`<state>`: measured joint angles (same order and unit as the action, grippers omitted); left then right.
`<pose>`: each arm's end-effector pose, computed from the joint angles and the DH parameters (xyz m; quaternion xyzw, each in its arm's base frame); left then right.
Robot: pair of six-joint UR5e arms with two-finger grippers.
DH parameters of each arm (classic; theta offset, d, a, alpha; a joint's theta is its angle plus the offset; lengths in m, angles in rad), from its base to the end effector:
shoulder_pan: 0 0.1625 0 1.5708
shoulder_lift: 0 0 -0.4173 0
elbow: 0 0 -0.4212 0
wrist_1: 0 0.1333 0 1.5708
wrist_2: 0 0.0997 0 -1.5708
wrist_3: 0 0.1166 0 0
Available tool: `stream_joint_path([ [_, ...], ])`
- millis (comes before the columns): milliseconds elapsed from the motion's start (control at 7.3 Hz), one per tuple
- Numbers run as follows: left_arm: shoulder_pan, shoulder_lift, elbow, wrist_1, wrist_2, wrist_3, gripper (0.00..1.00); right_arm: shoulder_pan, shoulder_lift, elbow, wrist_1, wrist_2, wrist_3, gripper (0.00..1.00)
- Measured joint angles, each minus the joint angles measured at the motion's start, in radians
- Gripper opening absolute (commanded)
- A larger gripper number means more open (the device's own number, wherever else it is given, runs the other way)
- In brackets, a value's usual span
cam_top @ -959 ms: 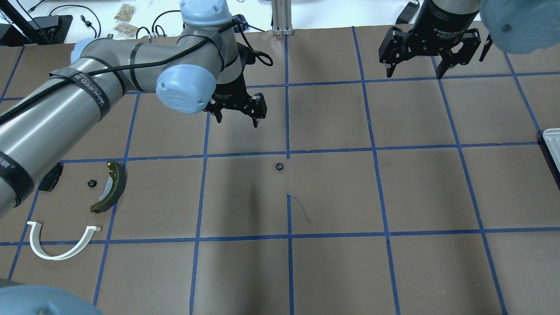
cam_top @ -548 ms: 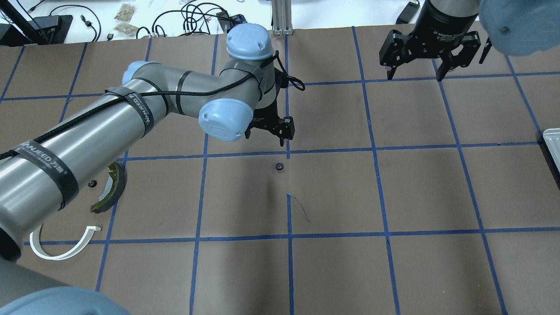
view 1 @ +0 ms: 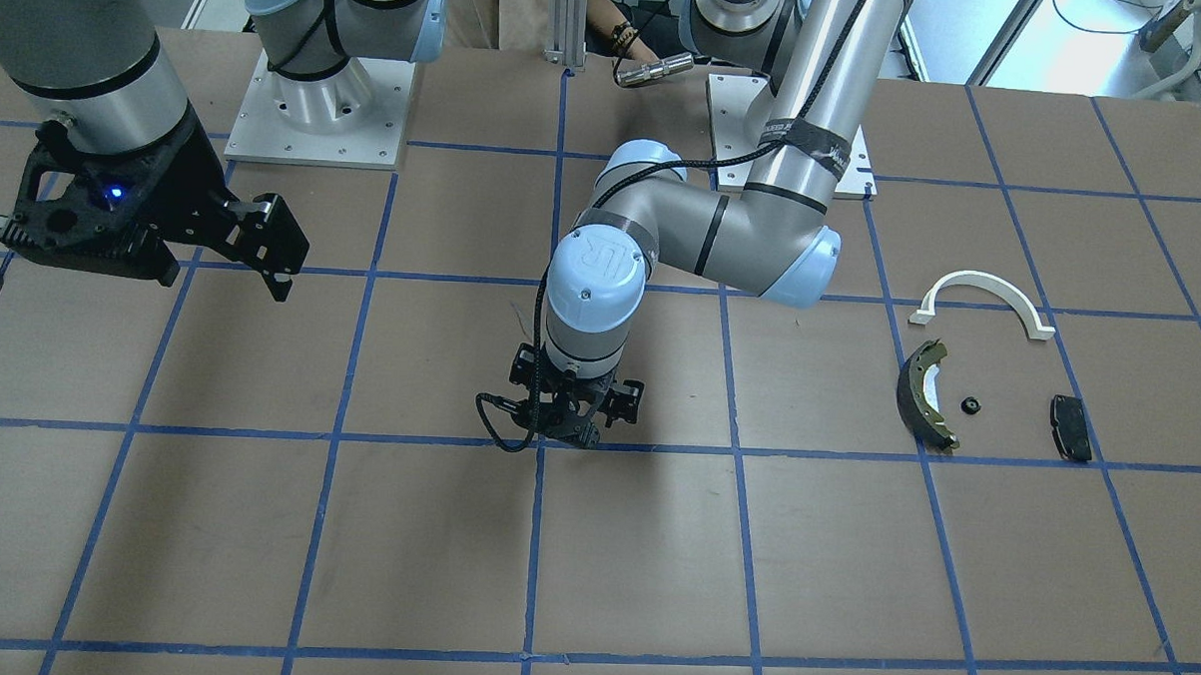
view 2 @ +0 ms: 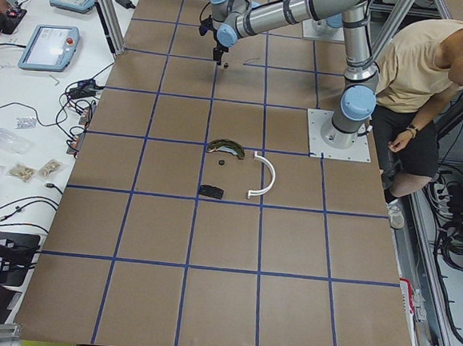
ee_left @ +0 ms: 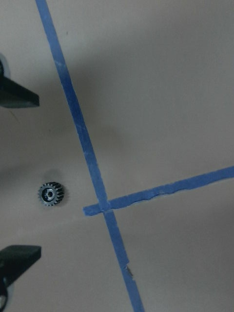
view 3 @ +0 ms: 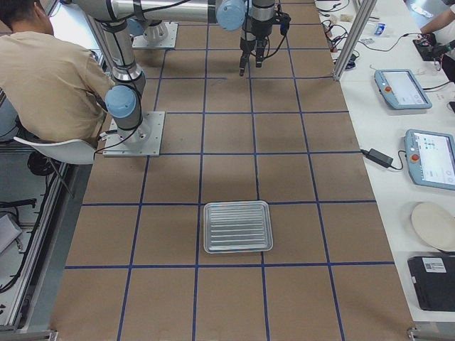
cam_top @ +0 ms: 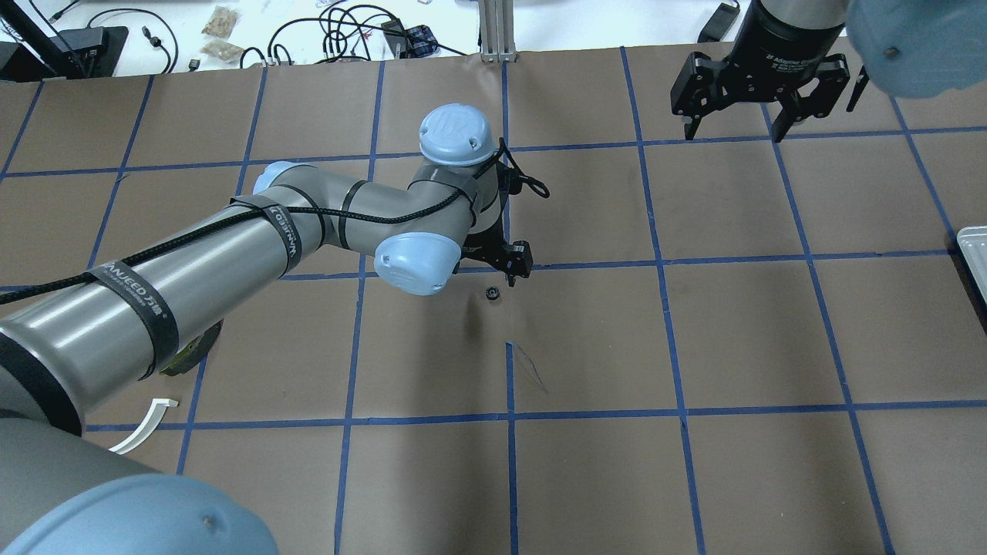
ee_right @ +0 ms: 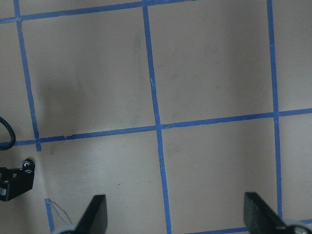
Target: Place bearing gear from tray to pile
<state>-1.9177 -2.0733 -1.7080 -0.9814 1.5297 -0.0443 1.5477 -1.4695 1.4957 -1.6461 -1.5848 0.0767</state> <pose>-0.3449 -0.5480 0.1554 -0.1501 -0.9881 -0.0287 0.0153 0.1185 -0.5714 0.4551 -0.0500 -0.9984 0.0247 0.0063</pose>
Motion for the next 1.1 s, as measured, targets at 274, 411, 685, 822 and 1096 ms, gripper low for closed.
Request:
stream_joint_path([
  [274,-0.011,-0.016,-0.002,0.006,-0.001,-0.002,0.78,0.000,0.000,0.000,-0.001,-0.019,0.000,1.00],
  [411,-0.016,-0.021,-0.002,0.007,-0.001,-0.002,0.78,0.000,0.000,0.000,-0.001,-0.023,0.000,1.00],
  [685,-0.022,-0.034,-0.002,0.006,0.001,-0.003,0.71,0.000,0.000,0.001,-0.001,-0.024,0.000,1.00],
  [822,-0.022,-0.039,-0.002,0.006,0.001,-0.003,0.58,0.000,0.000,0.001,0.000,-0.024,0.000,1.00],
  [1096,-0.023,-0.043,-0.002,0.004,0.000,-0.004,0.00,0.001,0.000,0.001,-0.001,-0.022,-0.005,1.00],
])
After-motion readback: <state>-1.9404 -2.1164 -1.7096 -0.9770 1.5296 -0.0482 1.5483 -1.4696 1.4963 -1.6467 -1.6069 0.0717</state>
